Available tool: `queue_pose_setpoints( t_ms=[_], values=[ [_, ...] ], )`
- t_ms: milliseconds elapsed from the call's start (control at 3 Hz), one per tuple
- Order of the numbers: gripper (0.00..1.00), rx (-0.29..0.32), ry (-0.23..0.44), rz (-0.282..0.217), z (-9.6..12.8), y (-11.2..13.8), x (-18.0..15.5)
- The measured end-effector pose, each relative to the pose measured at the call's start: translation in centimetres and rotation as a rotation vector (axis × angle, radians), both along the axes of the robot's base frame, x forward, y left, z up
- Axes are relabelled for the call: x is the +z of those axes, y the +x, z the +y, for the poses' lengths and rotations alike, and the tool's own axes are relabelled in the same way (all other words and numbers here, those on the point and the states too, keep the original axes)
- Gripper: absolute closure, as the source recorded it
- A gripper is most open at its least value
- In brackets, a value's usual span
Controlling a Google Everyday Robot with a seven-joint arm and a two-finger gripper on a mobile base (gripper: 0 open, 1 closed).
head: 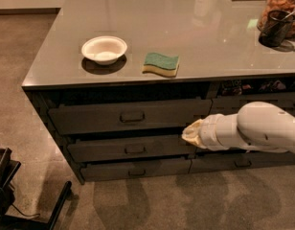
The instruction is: Close top drawer
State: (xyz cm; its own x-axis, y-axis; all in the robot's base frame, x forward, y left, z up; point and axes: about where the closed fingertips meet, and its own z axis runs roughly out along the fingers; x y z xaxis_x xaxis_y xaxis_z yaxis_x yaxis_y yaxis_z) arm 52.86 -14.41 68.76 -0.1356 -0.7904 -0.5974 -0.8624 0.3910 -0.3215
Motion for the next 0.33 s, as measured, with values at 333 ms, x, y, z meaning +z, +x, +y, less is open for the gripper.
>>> queue_pose_setpoints(
  t_ms=[333],
  values=[
    [0.58, 0.001, 0.0, 0.0, 0.04, 0.0, 0.01]
  ],
)
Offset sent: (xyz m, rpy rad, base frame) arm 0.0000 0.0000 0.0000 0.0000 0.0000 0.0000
